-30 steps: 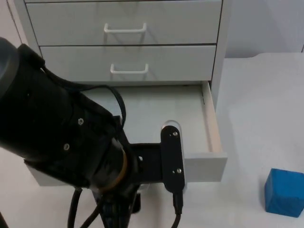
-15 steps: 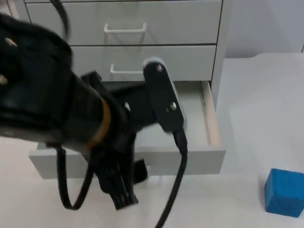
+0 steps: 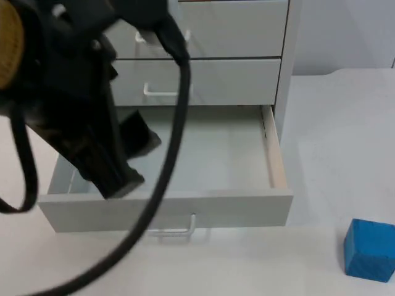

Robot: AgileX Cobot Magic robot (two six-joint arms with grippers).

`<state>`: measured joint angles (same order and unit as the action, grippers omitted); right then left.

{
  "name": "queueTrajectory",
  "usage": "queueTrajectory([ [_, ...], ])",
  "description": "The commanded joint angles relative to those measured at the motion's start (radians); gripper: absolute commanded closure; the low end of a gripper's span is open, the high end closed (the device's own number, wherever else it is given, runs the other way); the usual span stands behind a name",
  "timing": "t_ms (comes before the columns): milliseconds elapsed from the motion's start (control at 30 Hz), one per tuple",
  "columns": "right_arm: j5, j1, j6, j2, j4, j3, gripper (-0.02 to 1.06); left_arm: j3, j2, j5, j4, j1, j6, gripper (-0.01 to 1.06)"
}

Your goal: Open the drawer with the left hand, place the block into the drawer with the right hand, then close the drawer with the left hand.

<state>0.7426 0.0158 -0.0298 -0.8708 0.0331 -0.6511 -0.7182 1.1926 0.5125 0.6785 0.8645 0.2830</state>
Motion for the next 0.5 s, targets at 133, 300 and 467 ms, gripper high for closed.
queueTrajectory([
  [133, 0.009, -0.005, -0.007, 0.002, -0.002, -0.006, -0.01, -0.003, -0.099, 0.053, -0.082, -0.154, 0.001, 0.32],
  [300, 0.009, -0.005, -0.007, 0.002, -0.002, -0.006, -0.01, -0.003, -0.149, 0.053, -0.152, -0.274, 0.001, 0.32],
  [467, 0.009, -0.005, -0.007, 0.002, -0.002, -0.006, -0.01, -0.003, -0.233, 0.077, -0.275, -0.441, -0.008, 0.32],
])
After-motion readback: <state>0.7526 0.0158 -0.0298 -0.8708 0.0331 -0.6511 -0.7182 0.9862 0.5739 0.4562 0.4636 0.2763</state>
